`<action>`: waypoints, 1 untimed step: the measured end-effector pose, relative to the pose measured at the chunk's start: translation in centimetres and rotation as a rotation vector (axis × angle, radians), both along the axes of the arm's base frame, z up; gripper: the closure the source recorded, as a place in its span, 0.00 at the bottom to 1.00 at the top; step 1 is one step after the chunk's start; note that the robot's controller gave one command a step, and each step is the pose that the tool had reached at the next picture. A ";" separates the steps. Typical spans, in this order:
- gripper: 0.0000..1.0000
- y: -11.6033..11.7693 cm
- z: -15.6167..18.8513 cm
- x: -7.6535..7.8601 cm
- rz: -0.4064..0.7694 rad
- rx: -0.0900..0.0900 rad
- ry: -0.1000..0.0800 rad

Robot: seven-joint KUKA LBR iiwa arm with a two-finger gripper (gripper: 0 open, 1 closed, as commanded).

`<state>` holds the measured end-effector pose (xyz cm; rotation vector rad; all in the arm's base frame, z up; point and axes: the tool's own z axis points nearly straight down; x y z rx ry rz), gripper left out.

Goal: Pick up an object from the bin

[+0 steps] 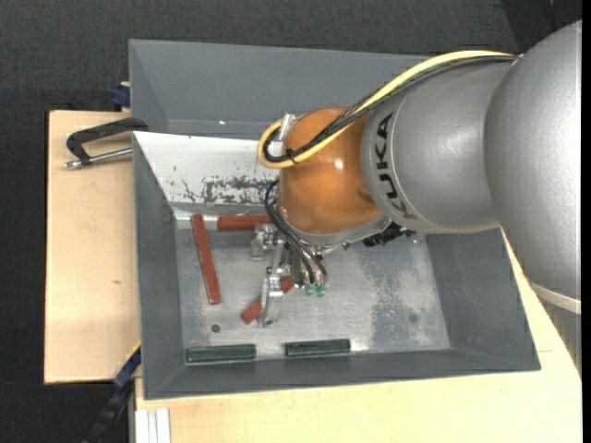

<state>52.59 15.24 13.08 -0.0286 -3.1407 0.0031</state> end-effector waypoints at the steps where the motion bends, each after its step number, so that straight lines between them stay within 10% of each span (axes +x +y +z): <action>1: 0.00 -3.7 -2.0 2.2 0.080 0.006 -0.004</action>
Offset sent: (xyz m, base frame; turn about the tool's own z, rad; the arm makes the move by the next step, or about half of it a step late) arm -0.0304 -0.0330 -0.0608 -0.5105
